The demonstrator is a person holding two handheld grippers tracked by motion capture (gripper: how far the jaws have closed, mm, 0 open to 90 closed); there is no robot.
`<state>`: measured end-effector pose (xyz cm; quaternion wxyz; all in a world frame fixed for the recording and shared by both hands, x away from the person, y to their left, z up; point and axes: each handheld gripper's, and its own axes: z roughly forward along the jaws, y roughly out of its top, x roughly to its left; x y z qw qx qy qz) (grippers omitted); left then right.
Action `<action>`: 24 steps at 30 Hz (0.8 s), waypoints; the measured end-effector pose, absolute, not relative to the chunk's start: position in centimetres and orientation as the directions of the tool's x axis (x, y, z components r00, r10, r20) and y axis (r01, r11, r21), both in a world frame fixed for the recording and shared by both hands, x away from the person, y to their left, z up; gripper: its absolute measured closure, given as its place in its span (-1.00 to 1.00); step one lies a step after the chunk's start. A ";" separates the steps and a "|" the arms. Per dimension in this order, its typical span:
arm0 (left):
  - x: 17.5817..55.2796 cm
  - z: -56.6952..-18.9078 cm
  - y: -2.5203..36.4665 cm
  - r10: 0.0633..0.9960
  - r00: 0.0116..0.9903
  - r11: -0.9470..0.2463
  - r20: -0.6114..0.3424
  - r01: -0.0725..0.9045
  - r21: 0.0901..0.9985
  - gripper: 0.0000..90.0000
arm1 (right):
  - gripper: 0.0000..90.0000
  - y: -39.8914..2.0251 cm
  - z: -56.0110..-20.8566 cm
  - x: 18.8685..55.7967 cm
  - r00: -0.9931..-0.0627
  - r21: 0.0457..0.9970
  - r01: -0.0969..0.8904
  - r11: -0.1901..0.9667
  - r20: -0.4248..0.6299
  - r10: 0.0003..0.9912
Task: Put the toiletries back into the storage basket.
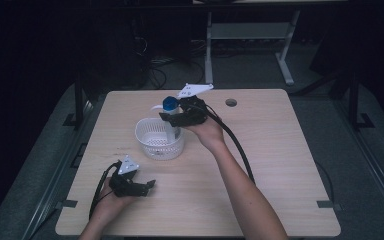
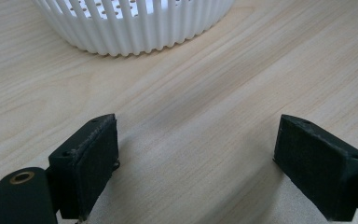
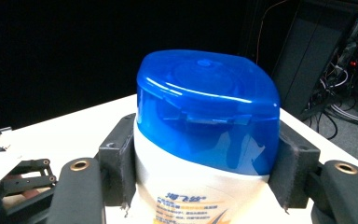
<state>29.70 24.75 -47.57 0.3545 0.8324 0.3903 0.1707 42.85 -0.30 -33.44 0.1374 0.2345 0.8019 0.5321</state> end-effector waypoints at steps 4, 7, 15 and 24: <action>29.7 -47.6 24.8 0.770 0.638 -0.446 0.008 0.528 0.722 -0.70 | -0.21 -0.2 -33.8 42.9 -0.854 0.917 0.228 0.328 0.026 0.520; 29.7 -47.6 24.8 0.769 0.639 -0.447 0.009 0.528 0.722 -0.70 | -0.21 -0.1 -34.0 42.9 -0.853 0.915 0.232 0.329 0.028 0.521; 29.7 -47.5 24.8 0.769 0.639 -0.448 0.010 0.528 0.721 -0.70 | -0.21 -0.1 -34.7 42.9 -0.851 0.911 0.239 0.337 0.030 0.524; 29.7 -47.6 24.8 0.770 0.638 -0.447 0.009 0.529 0.721 -0.70 | -0.21 -0.3 -35.6 43.0 -0.849 0.903 0.251 0.349 0.033 0.527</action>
